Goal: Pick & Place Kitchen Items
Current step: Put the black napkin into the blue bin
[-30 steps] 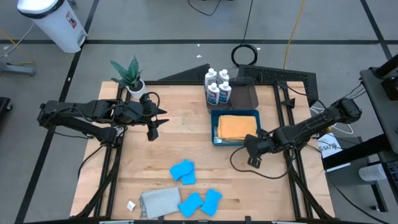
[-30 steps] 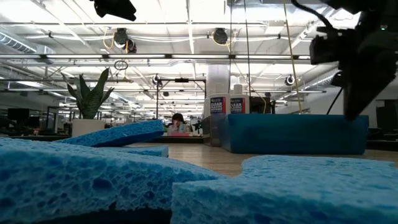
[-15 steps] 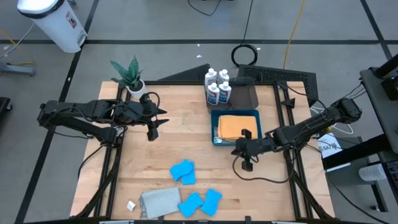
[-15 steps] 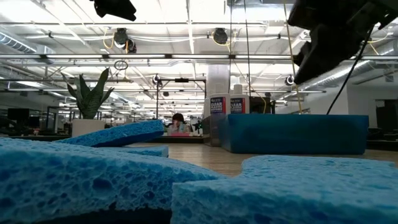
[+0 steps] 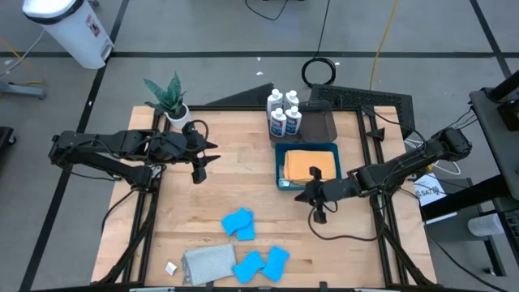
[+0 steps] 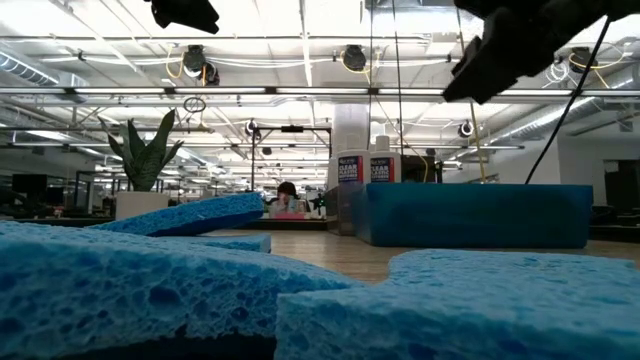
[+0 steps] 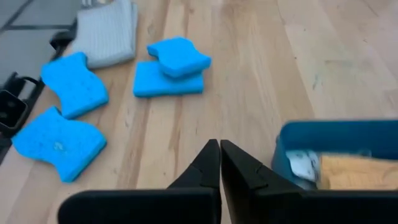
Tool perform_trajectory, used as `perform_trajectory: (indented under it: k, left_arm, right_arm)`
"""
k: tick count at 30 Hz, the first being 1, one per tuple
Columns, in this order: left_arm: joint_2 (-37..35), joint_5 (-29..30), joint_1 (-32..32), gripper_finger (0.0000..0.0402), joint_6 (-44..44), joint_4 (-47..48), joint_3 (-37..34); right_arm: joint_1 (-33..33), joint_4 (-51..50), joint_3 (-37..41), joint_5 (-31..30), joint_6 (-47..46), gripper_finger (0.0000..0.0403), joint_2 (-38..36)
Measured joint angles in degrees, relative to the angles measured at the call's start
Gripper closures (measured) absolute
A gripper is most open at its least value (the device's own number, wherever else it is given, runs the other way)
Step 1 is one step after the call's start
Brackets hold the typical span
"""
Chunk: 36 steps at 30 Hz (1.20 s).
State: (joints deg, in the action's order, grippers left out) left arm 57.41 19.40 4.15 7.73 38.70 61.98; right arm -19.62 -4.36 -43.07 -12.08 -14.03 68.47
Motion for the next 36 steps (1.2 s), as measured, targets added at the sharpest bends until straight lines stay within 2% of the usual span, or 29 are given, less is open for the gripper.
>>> perform_trajectory:
  k: [4, 8, 11, 13, 18, 21, 30, 32, 36]
  left_arm:
    - [0.0, -0.02, 0.01, 0.024, 0.34, -2.47, 0.0]
    - [-0.01, -0.05, -0.01, 0.024, 5.1, -3.89, 0.04]
    - [0.88, -3.07, -0.01, 0.024, 9.54, -2.73, 0.07]
    - [1.62, -8.92, 0.32, 0.024, 8.69, -1.07, 0.07]
    - [6.09, -31.13, 5.36, 0.024, 1.32, -0.98, 0.04]
    - [10.18, -37.34, 11.35, 0.024, -2.41, -2.72, 0.09]
    - [26.55, -36.64, 29.94, 0.0249, -4.05, -2.03, 0.04]
    - [29.11, -33.33, 33.35, 0.0276, -3.78, -1.97, 0.04]
    - [33.12, -27.2, 36.87, 0.0372, -1.44, -2.28, 0.04]
  right_arm:
    - [0.0, 0.27, 0.02, -0.04, 0.4, 0.0403, 0.0]
    - [0.0, 3.16, 2.03, -0.04, 0.66, 0.0403, 0.0]
    - [0.0, 6.35, 4.07, 0.11, 1.47, 0.0403, 0.01]
    - [0.0, 7.96, 5.14, 0.12, 1.47, 0.0403, 0.02]
    - [0.0, 9.1, 6.02, 0.13, 1.48, 0.0403, 0.02]
    - [0.0, 9.37, 6.01, 0.14, 1.49, 0.0403, 0.02]
    - [0.0, 10.02, 6.01, 0.15, 2.61, 0.0403, 0.02]
    - [0.0, 10.37, 6.01, 0.14, 3.15, 0.0403, 0.02]
    - [0.0, 11.15, 6.01, 0.14, 3.22, 0.0403, 0.02]
